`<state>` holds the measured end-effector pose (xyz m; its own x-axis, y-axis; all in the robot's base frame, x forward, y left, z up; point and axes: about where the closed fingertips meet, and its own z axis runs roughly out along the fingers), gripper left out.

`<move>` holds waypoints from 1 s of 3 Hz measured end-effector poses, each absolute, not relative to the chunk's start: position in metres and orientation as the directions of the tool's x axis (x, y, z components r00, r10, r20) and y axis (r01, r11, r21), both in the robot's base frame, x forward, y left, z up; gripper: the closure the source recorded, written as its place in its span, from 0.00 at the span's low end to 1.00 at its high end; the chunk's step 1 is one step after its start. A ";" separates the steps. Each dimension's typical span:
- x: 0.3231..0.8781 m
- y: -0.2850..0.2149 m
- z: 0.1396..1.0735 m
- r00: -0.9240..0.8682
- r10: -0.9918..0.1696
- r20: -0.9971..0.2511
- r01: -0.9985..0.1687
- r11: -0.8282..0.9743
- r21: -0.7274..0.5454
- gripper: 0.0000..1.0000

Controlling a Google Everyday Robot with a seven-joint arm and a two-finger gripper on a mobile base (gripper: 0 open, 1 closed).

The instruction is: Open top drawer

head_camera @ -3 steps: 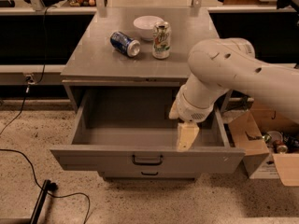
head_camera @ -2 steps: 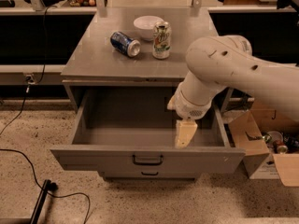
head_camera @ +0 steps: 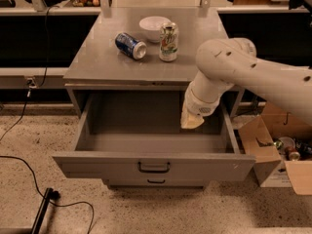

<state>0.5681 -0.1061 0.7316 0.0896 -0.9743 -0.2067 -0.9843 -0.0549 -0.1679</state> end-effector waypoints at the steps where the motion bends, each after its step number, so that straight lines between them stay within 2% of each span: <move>1: 0.582 -0.114 0.703 0.055 -0.975 -0.217 -0.989 -0.024 -0.144 0.97; 3: 0.557 -0.097 0.636 0.022 -0.954 -0.300 -1.000 -0.027 0.014 1.00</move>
Offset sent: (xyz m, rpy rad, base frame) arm -0.0031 0.0081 -0.1322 0.0607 0.2336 -0.0225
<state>0.5567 -0.0967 0.6365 0.0216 -0.9538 -0.2995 -0.9995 -0.0269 0.0137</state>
